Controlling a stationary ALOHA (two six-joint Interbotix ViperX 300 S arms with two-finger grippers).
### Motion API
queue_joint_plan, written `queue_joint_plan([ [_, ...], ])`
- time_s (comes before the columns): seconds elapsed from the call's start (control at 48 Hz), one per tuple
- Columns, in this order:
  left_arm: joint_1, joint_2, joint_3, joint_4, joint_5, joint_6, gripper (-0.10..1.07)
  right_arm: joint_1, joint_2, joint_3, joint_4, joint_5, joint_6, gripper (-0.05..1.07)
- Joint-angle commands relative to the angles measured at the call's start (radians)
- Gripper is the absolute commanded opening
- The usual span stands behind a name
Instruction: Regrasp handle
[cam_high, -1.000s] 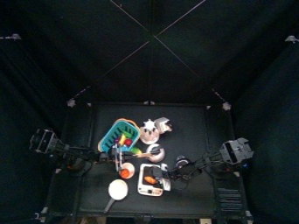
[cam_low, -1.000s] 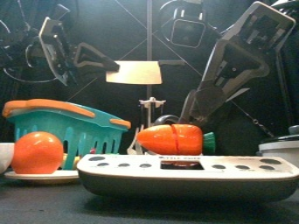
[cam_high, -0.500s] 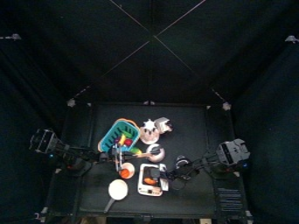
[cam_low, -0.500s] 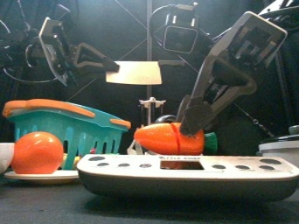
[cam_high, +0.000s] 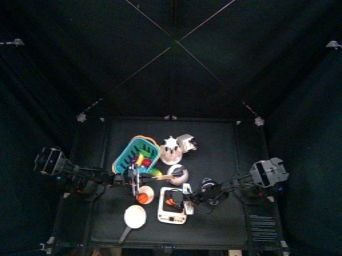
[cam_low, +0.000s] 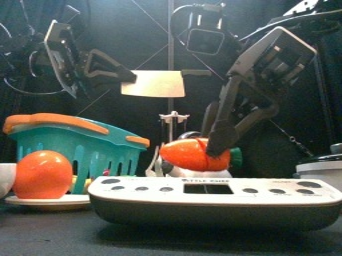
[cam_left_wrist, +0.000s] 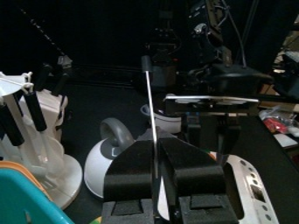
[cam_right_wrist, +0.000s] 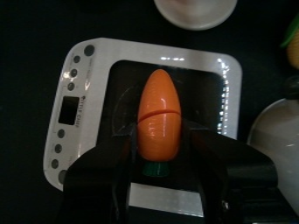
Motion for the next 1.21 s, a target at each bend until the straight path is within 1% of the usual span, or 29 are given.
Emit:
queue_joint_plan([
  [0.0, -0.002, -0.002, -0.009, 0.002, -0.005, 0.0, 0.37, -0.008, -0.064, -0.005, -0.025, 0.0, -0.002, 0.66],
  [0.188, -0.002, -0.002, -0.009, 0.002, -0.005, 0.0, 0.37, -0.008, -0.081, 0.006, -0.026, -0.015, -0.002, 0.66],
  [0.271, -0.002, -0.002, -0.009, 0.002, -0.005, 0.0, 0.37, -0.014, -0.081, 0.009, -0.023, -0.04, -0.002, 0.66],
  [0.458, 0.0, -0.002, -0.008, 0.0, -0.005, 0.0, 0.37, -0.051, -0.081, 0.037, 0.051, -0.123, -0.002, 0.66],
  [0.604, -0.002, -0.002, -0.009, 0.002, -0.005, 0.0, 0.37, -0.074, -0.083, 0.063, 0.086, -0.189, 0.0, 0.66],
  [0.708, -0.002, -0.002, -0.009, 0.002, -0.005, 0.0, 0.37, -0.077, -0.084, 0.069, 0.091, -0.207, 0.0, 0.66],
  [0.896, 0.0, 0.0, -0.009, 0.0, -0.005, 0.0, 0.37, -0.074, -0.083, 0.074, 0.103, -0.209, 0.0, 0.66],
  [1.062, 0.0, 0.002, -0.009, 0.0, -0.005, 0.0, 0.37, -0.069, -0.077, 0.08, 0.106, -0.252, 0.002, 0.66],
  [1.188, 0.0, 0.002, -0.009, 0.0, -0.005, 0.0, 0.37, -0.067, -0.074, 0.086, 0.11, -0.261, 0.003, 0.66],
])
